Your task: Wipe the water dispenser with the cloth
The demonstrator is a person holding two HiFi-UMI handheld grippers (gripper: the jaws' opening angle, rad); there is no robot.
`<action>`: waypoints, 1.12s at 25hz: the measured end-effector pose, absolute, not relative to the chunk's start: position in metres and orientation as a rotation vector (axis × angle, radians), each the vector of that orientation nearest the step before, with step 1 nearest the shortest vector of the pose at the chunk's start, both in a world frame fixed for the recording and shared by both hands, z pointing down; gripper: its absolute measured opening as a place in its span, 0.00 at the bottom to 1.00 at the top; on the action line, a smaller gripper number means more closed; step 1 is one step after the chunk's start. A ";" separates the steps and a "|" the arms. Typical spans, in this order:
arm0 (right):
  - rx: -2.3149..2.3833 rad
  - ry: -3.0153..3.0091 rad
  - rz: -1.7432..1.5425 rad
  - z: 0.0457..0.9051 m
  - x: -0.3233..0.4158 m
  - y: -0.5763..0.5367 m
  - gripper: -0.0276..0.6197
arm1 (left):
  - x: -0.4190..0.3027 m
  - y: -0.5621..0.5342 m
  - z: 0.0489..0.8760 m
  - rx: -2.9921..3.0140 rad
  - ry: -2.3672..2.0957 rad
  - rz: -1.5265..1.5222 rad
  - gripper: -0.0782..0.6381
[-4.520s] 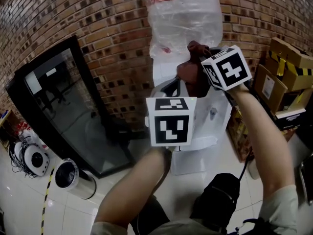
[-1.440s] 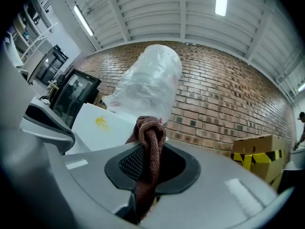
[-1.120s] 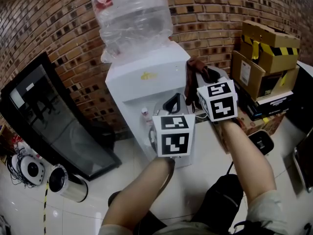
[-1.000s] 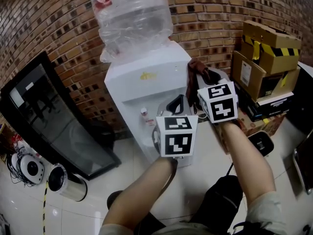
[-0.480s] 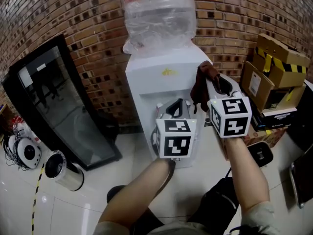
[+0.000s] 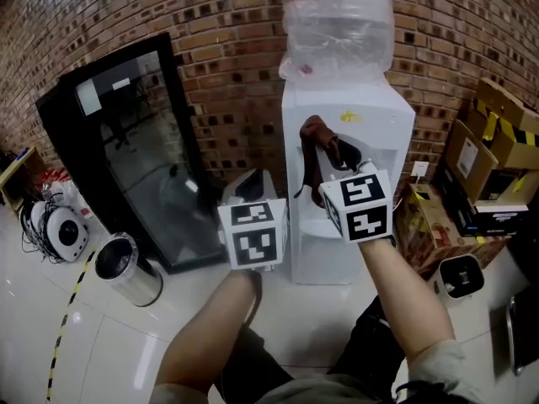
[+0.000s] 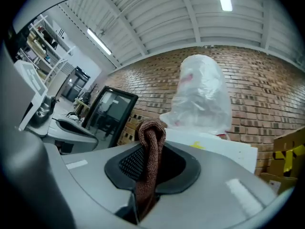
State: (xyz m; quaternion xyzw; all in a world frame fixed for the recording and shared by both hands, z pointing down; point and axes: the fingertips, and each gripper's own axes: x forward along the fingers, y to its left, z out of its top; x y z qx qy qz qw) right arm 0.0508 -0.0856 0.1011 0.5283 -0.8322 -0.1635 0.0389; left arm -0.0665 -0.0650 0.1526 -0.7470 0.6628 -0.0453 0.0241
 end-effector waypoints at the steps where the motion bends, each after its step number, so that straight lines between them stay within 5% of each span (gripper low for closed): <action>1: 1.587 -2.559 -0.494 0.107 0.035 -0.087 0.15 | -0.078 -0.062 0.153 -2.295 2.070 -0.142 0.11; 10: 1.464 -2.455 -0.446 0.166 -0.031 -0.126 0.16 | -0.123 -0.051 0.170 -2.243 2.156 -0.167 0.11; 28: 1.677 -2.374 -0.304 0.154 0.050 -0.146 0.15 | -0.046 -0.089 0.192 -2.424 1.992 -0.197 0.11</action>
